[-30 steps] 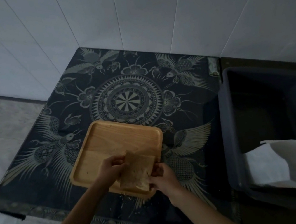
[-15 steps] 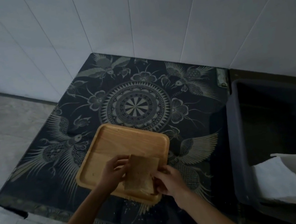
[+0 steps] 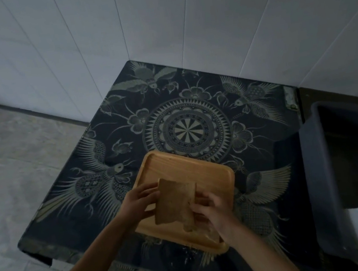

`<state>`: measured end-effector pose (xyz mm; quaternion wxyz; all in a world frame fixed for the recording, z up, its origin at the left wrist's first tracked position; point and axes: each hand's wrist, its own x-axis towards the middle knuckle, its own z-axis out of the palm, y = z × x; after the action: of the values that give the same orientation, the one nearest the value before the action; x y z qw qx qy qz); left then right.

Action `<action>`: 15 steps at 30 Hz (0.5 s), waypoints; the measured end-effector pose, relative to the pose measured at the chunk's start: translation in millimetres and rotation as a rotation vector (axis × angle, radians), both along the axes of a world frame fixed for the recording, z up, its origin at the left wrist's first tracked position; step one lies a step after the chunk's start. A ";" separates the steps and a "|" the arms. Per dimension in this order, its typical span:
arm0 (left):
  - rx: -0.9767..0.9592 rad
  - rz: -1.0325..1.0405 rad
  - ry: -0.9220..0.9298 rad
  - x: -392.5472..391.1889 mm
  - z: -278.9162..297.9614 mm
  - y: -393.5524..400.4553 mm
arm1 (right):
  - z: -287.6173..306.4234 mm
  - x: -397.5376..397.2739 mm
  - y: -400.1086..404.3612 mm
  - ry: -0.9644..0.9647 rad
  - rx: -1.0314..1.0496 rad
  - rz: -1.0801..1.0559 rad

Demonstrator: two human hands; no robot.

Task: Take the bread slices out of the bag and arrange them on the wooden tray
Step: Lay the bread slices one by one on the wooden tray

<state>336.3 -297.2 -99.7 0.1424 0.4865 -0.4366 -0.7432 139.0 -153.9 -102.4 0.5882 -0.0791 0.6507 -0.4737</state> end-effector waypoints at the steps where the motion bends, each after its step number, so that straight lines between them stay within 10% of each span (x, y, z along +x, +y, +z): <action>1: 0.010 -0.013 0.007 4.7 -0.7 -5.3 | -1.8 4.5 -4.5 0.010 0.013 -0.005; 15: -0.203 -0.217 -0.246 50.8 -25.4 -63.7 | -24.4 74.1 -57.4 0.093 0.133 -0.059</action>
<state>387.1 -360.8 -125.1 0.0556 0.5068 -0.5734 -0.6413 213.1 -211.4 -126.8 0.5471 -0.0426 0.7093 -0.4425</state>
